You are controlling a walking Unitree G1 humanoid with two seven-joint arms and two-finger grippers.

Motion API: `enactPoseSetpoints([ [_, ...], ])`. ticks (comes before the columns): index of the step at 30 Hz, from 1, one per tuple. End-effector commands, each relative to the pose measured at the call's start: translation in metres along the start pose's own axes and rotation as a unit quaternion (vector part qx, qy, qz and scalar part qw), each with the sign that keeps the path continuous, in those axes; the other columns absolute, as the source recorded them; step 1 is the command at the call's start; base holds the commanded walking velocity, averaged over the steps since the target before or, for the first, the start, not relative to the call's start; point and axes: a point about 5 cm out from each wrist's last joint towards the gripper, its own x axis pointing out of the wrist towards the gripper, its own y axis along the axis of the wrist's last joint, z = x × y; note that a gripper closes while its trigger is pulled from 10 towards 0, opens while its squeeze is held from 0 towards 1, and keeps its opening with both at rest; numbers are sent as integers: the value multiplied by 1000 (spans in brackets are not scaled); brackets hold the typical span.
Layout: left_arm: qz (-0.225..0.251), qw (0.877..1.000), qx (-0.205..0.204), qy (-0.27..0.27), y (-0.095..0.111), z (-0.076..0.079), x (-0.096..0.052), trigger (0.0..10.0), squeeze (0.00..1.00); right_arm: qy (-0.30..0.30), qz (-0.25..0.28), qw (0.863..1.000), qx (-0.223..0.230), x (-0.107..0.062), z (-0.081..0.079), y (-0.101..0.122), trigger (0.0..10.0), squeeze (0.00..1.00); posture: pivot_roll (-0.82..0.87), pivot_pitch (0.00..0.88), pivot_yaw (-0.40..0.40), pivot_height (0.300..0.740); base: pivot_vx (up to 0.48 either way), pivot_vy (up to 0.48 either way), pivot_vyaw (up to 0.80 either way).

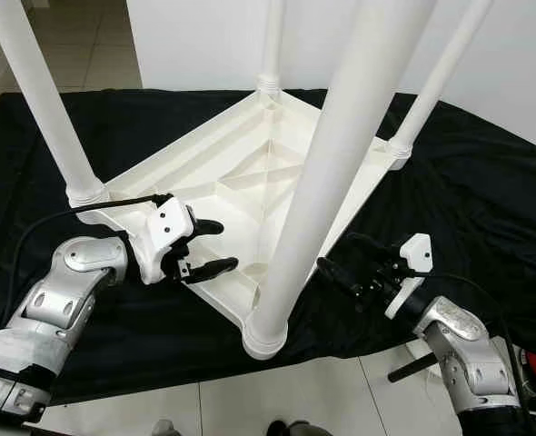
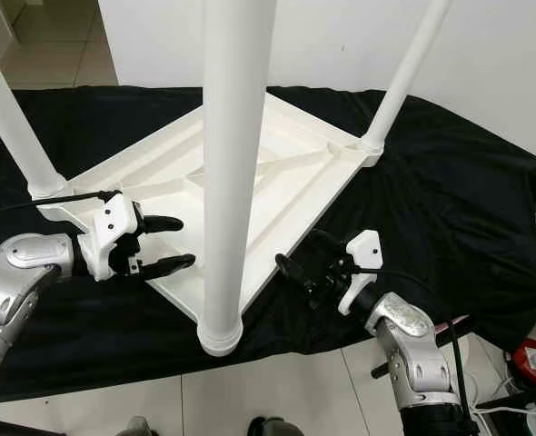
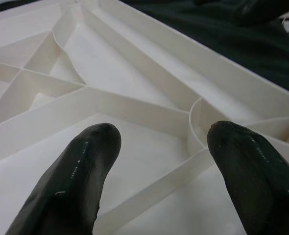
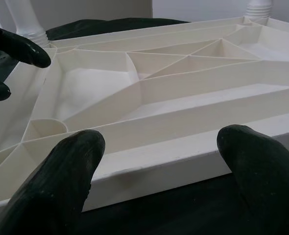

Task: Building children table

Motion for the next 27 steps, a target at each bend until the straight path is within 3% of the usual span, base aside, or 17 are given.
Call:
enactPoseSetpoints([
  [1,-16,998,10,-54,-5,7,5,10000,0,1,-5,1000,3,-4,0,1,10000,0,42,90,-64,740,0,0,0],
  [5,-33,998,26,-55,-9,3,12,10000,0,0,-7,1000,4,-5,-1,2,10000,0,35,91,-54,740,0,0,0],
  [9,-82,994,39,-63,-20,-6,21,10000,0,-8,-9,1000,0,-7,0,4,10000,0,22,88,-44,740,0,0,0],
  [14,-122,988,59,-74,-29,-12,23,10000,0,-16,-13,1000,-4,-11,1,4,10000,0,9,81,-30,740,0,0,0],
  [17,-122,988,59,-74,-29,-12,23,10000,0,-16,-13,1000,-4,-11,1,4,10000,0,9,81,-30,740,0,0,0],
  [19,-156,979,89,-100,-35,-12,29,10000,0,-20,-14,1000,-6,-11,2,5,10000,0,4,76,-24,740,0,0,0],
  [27,-187,962,119,-159,-43,-7,37,10000,0,-28,-12,999,-11,-10,3,7,10000,0,-4,65,-12,740,0,0,0],
])
